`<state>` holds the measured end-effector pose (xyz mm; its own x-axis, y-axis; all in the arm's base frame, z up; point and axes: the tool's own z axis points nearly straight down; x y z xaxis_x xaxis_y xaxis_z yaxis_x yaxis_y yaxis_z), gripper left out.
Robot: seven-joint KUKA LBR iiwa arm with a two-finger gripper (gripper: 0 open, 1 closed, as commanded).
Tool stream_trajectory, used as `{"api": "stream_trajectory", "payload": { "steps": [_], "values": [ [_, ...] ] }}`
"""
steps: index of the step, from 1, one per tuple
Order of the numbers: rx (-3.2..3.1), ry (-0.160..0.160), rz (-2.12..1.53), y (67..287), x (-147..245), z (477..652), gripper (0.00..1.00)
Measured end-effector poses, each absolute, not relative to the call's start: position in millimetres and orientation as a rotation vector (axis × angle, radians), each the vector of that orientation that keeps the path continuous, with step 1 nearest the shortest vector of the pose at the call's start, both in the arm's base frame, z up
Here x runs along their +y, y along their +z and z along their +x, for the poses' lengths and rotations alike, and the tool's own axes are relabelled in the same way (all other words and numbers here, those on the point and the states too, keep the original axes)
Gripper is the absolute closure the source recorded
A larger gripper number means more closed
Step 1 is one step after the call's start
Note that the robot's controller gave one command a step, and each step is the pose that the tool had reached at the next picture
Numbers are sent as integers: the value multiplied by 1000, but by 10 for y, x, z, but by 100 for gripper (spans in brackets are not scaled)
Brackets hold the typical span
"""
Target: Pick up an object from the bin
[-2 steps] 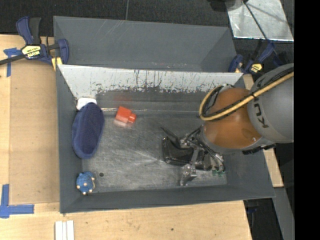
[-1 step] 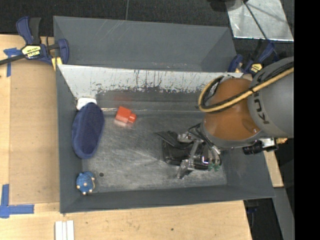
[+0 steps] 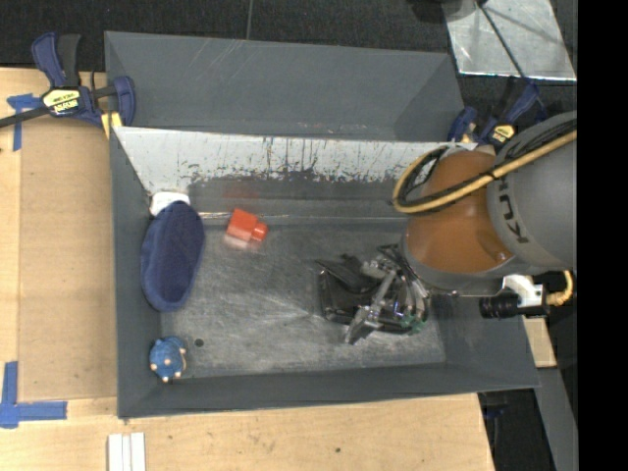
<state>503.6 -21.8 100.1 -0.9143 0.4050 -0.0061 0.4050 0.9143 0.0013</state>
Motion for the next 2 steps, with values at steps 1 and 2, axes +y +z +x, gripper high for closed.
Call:
{"api": "stream_trajectory", "payload": {
  "steps": [1,2],
  "values": [
    [2986,8,977,747,-258,5166,0],
    [2986,4,969,766,-251,5173,0]
  ]
}}
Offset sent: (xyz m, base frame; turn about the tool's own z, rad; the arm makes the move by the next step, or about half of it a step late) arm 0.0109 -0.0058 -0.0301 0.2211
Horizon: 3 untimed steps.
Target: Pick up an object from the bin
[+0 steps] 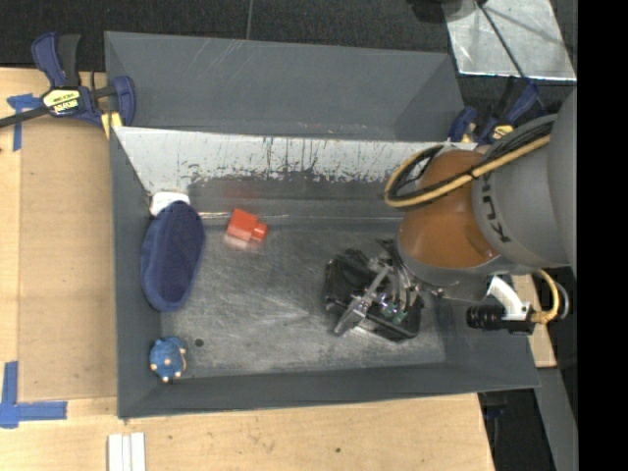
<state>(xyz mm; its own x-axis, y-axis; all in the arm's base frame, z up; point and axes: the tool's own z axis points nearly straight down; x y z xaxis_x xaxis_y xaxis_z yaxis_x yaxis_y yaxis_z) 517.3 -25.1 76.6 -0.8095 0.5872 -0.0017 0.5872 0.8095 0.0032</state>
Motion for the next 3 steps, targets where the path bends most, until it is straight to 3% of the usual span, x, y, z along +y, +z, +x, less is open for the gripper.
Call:
{"api": "stream_trajectory", "payload": {
  "steps": [1,2,3],
  "values": [
    [2967,3,967,798,-276,5221,100],
    [2988,-2,968,901,-289,5216,100],
    [2987,0,964,1643,-298,5221,100]
  ]
}}
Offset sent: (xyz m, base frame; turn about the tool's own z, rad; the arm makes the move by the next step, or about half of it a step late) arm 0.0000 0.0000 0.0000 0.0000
